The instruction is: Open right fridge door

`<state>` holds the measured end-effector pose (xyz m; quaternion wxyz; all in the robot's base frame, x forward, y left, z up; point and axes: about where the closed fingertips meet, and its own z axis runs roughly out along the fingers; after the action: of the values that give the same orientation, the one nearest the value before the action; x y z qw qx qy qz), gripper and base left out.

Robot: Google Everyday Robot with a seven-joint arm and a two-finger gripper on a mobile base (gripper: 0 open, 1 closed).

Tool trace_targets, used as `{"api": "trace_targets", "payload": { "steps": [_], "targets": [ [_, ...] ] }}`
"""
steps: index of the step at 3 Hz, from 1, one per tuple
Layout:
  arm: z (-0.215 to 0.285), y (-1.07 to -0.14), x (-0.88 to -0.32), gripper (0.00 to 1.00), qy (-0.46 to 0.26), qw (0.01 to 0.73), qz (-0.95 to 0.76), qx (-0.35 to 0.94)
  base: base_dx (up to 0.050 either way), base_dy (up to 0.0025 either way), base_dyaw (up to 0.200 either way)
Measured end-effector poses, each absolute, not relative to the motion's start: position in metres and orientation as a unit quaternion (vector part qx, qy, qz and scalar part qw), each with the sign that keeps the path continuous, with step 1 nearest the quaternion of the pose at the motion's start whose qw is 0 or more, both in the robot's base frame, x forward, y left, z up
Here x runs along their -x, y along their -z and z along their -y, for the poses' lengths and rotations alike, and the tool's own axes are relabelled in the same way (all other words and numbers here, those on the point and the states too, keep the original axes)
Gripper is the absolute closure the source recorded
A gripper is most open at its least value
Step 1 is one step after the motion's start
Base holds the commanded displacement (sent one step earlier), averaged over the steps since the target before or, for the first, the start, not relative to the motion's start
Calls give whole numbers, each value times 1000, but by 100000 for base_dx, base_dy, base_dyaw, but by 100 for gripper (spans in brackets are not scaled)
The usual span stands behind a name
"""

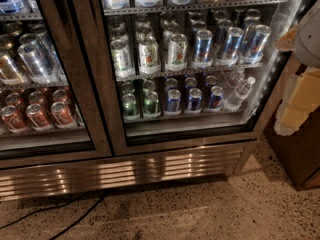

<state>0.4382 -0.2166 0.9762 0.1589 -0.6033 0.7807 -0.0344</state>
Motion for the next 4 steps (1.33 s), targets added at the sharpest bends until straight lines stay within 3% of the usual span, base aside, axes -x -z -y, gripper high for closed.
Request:
{"api": "trace_targets", "payload": {
  "steps": [3, 4],
  "targets": [
    [215, -968, -447, 0, 20, 152, -790, 593, 0, 0, 0],
    [194, -931, -462, 0, -19, 139, -787, 601, 0, 0, 0]
  ]
}}
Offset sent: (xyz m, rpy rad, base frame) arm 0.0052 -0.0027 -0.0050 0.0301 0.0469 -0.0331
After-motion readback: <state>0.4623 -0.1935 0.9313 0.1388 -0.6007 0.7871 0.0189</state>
